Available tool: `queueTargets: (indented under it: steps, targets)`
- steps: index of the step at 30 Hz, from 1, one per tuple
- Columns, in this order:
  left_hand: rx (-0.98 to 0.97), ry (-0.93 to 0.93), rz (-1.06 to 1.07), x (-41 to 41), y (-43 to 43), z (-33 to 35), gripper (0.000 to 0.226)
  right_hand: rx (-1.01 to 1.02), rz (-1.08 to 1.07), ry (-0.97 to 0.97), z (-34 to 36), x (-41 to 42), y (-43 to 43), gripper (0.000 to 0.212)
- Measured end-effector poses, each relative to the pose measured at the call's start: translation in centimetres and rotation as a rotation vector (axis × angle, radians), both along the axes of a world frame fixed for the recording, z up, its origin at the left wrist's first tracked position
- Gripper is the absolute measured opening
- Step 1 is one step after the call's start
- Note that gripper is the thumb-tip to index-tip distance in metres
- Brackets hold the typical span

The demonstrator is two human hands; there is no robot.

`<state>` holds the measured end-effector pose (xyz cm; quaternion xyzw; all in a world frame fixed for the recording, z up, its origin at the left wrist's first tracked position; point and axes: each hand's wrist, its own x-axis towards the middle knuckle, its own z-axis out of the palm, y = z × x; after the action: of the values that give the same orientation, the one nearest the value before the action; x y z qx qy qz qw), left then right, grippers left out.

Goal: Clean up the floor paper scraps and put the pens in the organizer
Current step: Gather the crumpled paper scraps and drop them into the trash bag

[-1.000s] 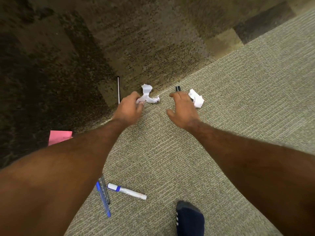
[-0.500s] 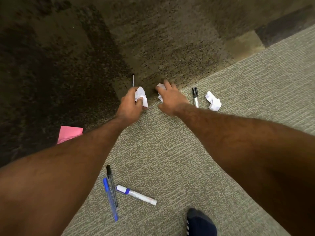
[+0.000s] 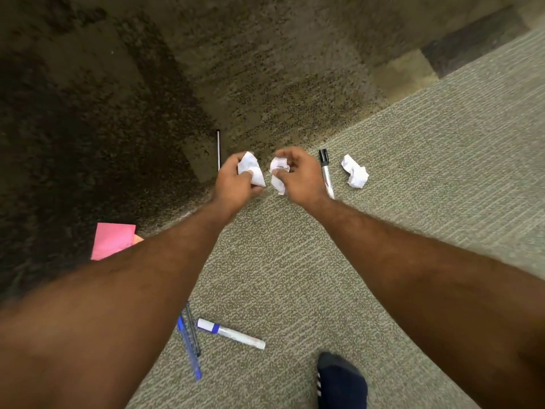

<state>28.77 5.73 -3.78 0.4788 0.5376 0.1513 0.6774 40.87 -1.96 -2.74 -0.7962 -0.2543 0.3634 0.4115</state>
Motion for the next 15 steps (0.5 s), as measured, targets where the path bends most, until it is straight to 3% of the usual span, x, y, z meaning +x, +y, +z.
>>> queueTargets:
  steps: [2, 6, 8, 11, 15]
  targets:
    - [-0.176, -0.101, 0.065, 1.0, -0.6, 0.9, 0.037, 0.079, -0.062, 0.104, 0.7, -0.9, 0.0, 0.039]
    - [-0.439, -0.314, 0.071, 1.8, -1.5, 1.4, 0.035, 0.102, -0.097, 0.072, 1.0, -1.7, -0.1, 0.027]
    - [-0.495, -0.376, 0.053, 2.3, -1.8, 1.3, 0.045, 0.101, -0.074, 0.010, 0.7, -1.7, -0.3, 0.021]
    - [-0.541, -0.403, 0.045, 3.6, -2.4, 1.1, 0.055, 0.042, 0.054, -0.232, 0.3, -1.9, -0.9, 0.019]
    - [-0.559, -0.379, 0.046, 4.5, -3.0, 0.7, 0.054, 0.027, 0.140, -0.289, 0.4, -0.9, -2.0, 0.044]
